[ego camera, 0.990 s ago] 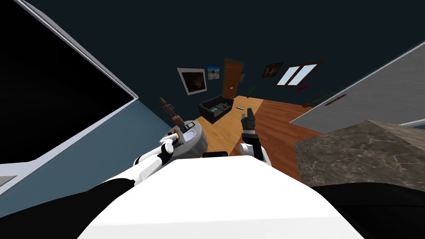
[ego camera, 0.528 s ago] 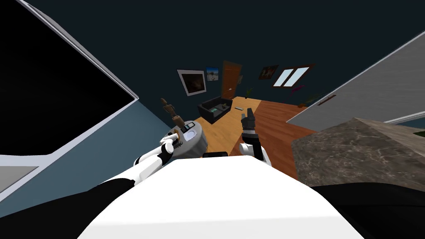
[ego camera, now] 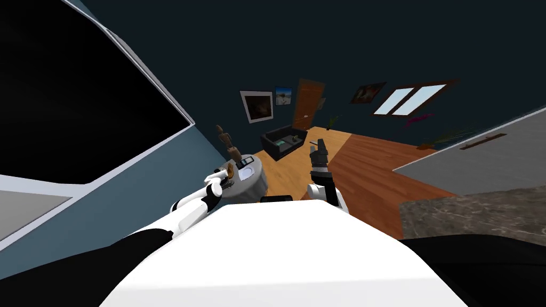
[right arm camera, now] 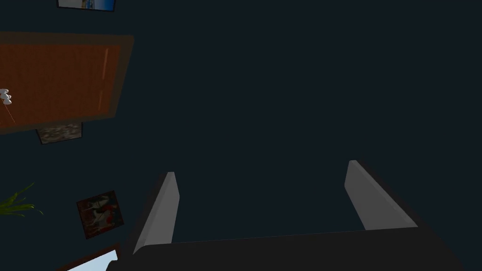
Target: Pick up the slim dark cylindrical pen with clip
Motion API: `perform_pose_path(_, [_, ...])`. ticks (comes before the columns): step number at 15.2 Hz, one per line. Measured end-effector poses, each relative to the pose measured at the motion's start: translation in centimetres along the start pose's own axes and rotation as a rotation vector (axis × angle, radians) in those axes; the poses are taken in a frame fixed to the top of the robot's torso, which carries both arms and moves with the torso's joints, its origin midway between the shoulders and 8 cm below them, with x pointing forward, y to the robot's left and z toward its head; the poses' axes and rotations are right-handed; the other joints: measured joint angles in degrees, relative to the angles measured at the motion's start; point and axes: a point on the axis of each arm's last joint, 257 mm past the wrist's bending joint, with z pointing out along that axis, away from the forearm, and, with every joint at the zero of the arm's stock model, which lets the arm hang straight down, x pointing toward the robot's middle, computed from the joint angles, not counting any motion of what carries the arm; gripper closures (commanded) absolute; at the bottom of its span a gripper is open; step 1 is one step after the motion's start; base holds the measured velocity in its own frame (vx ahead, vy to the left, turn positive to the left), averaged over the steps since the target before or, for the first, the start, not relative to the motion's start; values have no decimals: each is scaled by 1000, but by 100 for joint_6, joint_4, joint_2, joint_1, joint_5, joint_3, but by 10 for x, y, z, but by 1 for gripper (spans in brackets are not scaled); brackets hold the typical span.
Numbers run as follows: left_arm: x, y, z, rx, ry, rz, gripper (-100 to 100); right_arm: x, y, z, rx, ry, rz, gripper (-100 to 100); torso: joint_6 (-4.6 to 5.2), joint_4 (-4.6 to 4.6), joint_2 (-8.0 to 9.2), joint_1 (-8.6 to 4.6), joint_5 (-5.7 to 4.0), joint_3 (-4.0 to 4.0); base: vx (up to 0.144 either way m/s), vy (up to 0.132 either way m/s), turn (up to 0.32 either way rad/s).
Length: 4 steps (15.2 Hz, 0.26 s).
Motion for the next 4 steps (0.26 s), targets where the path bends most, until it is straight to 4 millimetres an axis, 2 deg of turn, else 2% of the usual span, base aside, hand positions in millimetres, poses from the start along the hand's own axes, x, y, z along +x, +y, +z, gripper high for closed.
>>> perform_pose_path(3, [9,1,-7,-7,12,52,100,0,0,0,0,0,0,0,-10,1,9,-21,-7,5,93,-131,274])
perform_pose_path(4, [10,1,-8,-7,12,67,100,0,0,0,0,0,0,0,-5,2,10,-20,-8,6,54,-61,69])
